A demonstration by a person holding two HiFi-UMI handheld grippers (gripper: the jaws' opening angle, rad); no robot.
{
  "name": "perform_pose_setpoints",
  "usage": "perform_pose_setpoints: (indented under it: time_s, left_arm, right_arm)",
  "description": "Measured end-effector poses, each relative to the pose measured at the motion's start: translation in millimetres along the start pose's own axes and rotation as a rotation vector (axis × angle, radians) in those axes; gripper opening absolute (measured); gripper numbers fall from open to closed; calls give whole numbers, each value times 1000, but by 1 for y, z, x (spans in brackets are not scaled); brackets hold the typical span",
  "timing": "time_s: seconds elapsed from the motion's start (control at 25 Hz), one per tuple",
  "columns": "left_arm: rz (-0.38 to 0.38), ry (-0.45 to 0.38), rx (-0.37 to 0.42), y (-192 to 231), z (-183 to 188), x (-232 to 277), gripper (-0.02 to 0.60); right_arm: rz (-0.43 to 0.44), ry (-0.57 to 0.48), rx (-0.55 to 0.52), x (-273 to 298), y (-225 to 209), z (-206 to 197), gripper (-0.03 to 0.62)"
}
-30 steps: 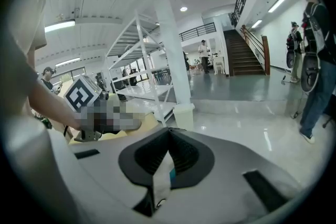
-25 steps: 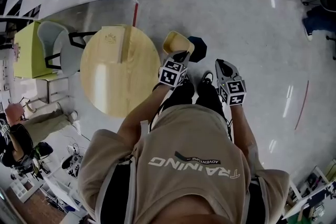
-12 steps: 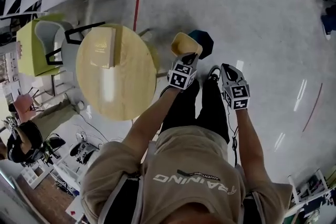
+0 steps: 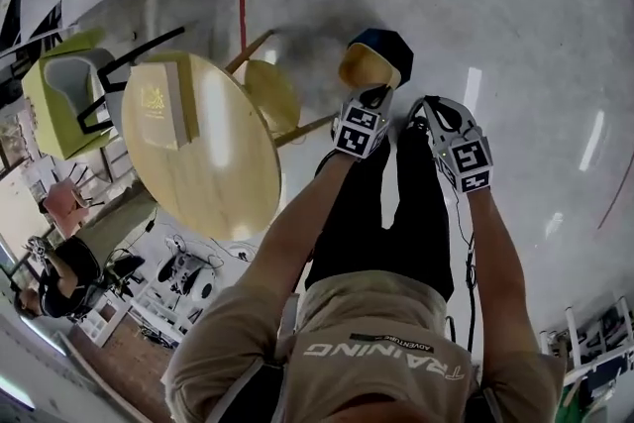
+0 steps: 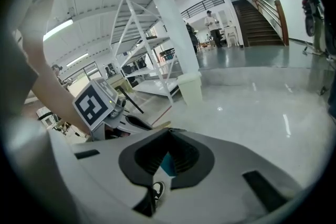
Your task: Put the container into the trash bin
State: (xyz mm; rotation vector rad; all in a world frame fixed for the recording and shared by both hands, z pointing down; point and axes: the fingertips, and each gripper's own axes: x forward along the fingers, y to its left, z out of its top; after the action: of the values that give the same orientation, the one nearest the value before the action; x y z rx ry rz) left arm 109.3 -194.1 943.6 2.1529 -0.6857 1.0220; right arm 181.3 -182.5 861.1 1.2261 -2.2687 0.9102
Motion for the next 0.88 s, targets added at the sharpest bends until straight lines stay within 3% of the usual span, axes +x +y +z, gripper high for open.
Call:
perform_pose_setpoints:
  time_s: [0.36, 0.52, 0.88]
  left_arm:
    - [-27, 59, 6, 22, -45, 108, 23]
    - [-39, 90, 11, 37, -63, 138, 23]
    - [-18, 135, -20, 31, -71, 177, 25]
  right_arm:
    - [-7, 65, 33, 76, -59, -86, 3]
    - [-12, 75, 62, 102, -72, -106, 3]
    - [49, 121, 75, 86, -94, -139, 3]
